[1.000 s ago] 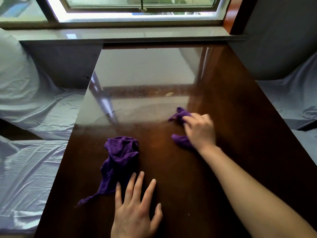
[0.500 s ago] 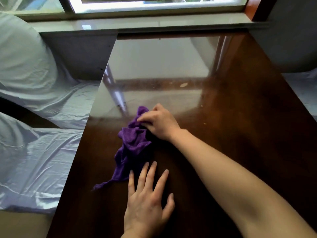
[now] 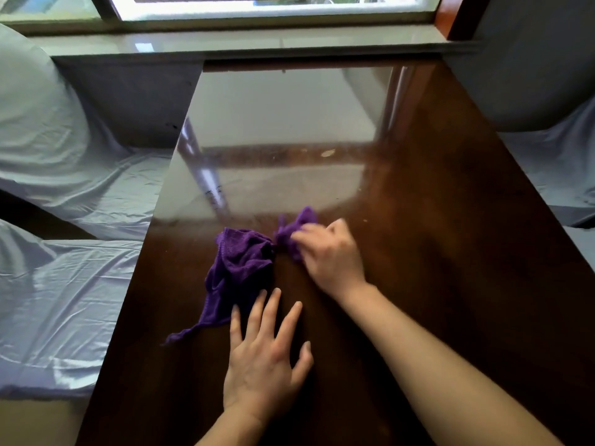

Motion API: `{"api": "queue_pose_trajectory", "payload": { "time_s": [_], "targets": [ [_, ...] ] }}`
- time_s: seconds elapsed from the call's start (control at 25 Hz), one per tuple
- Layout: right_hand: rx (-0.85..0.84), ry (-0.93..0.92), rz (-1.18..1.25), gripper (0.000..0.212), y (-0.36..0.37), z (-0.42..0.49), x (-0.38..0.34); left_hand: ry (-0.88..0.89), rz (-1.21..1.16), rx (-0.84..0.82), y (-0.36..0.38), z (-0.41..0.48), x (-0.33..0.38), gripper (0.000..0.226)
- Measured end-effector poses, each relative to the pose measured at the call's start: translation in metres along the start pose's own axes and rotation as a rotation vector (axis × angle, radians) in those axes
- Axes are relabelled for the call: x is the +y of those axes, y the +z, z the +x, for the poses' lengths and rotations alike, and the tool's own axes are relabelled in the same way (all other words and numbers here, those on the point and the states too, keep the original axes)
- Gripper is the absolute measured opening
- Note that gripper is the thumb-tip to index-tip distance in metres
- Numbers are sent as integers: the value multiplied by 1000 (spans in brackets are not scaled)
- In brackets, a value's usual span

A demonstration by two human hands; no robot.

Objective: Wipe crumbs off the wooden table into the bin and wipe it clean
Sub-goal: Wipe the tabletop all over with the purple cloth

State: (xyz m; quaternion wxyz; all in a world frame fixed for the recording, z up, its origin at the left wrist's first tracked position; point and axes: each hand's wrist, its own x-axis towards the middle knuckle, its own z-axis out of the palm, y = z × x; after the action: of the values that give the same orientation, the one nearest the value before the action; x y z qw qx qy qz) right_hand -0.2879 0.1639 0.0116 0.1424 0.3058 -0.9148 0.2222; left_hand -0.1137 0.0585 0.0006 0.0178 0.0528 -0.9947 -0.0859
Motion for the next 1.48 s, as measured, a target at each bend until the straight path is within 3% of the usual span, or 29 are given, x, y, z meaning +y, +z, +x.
{"api": "queue_pose_trajectory", "payload": {
  "time_s": [0.08, 0.16, 0.28, 0.36, 0.48, 0.6, 0.68, 0.76, 0.88, 1.08, 1.32, 1.4, 1.48],
  "targets": [
    [-49, -154, 7, 21, -15, -35, 2, -9, 25, -3, -1, 0, 0, 62],
    [-68, -197, -185, 34, -34, -36, 42, -10, 15, -2, -1, -1, 0, 61],
    [-4, 258, -340, 33, -62, -24, 118, -9, 12, 12, 2, -2, -1, 62],
    [60, 425, -292, 30, -68, -34, 120, -9, 17, 14, 4, -1, -1, 62],
    [40, 284, -221, 25, -51, -79, 46, -8, -1, 16, 1, -1, -1, 63],
    [-78, 6, -84, 30, -42, -156, -26, 11, -75, 36, -4, -3, -3, 61],
    [-105, -118, -82, 35, -56, -178, -19, 11, -128, 65, -5, -5, -3, 56],
    [-52, -62, -178, 32, -68, -156, 18, -38, -116, 77, -7, -5, -1, 53],
    [45, 202, -206, 28, -57, -78, 43, -151, -43, 51, -7, -2, 3, 59],
    [-37, -85, -43, 22, 17, 20, -14, -146, 2, 1, -6, 2, 0, 61],
    [-120, 24, -150, 26, 53, 104, -32, -109, -6, -11, -2, 2, -4, 63],
    [-118, 62, -99, 26, 50, 98, -35, -101, -27, 8, -1, 2, -5, 62],
    [-94, -16, -62, 26, 34, 58, -31, -75, -86, 35, -2, -1, -5, 58]
  ]
}}
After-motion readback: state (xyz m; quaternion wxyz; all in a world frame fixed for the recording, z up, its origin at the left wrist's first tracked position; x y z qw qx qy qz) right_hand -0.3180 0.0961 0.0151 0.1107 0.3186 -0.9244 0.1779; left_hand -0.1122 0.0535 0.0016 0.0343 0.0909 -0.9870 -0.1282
